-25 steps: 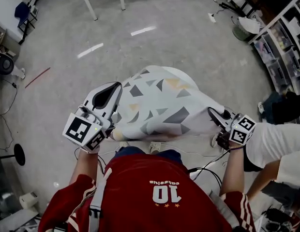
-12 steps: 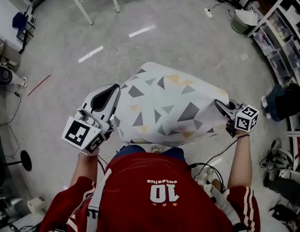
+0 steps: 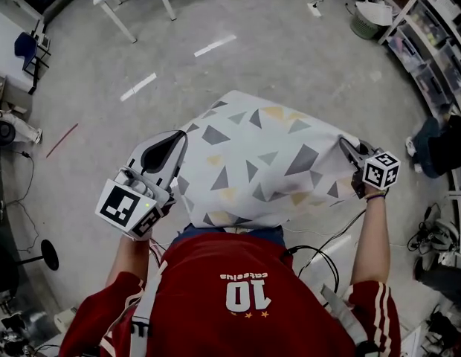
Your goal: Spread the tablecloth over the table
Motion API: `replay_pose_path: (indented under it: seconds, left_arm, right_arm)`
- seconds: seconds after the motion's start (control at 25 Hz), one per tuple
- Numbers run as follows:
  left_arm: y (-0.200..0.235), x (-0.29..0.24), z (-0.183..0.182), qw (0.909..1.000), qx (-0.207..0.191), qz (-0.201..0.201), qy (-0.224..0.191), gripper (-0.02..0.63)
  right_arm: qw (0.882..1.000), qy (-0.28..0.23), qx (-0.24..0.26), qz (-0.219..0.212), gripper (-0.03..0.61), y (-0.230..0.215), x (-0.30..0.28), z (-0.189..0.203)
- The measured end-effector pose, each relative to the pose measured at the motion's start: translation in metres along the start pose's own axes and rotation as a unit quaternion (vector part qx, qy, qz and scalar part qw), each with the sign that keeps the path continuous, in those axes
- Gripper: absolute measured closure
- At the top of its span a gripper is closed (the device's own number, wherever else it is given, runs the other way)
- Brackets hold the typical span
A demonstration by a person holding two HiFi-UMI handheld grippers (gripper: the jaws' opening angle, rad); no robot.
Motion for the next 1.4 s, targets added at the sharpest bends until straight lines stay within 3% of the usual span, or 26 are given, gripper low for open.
replay_pose_path:
  seconds: [0.24, 0.6, 0.8, 1.0, 1.4]
  left_arm:
    - [0.01, -0.005, 0.011, 0.9996, -0.014, -0.001, 0.023, 0.607]
    - [0.022, -0.011, 0.009, 0.9995, -0.016, 0.0, 0.025, 0.607]
    - [0.024, -0.01, 0.014, 0.9995, -0.021, 0.002, 0.024, 0.607]
    - [0.025, -0.006, 0.02, 0.9995, -0.017, 0.002, 0.026, 0.607]
    - [0.026, -0.003, 0.018, 0.9997, -0.018, -0.001, 0.018, 0.607]
  right_arm:
    - [0.998, 0.01, -0.029, 0.045, 0.547, -0.035, -0.018, 0.035]
    - [0.987, 0.037, -0.034, 0.152, 0.386, -0.059, -0.027, 0.054]
    - [0.984, 0.043, -0.039, 0.168, 0.376, -0.065, -0.024, 0.056]
    - [0.981, 0.01, -0.044, 0.19, 0.371, -0.07, -0.014, 0.048]
    - [0.98, -0.023, -0.011, 0.196, 0.371, -0.037, -0.023, 0.026]
Point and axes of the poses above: the fingertips, and each gripper's own axes: x backward along the fingers, y to its left, z out of its underside, the point moved 5 cm from there along x, backward along the fingers
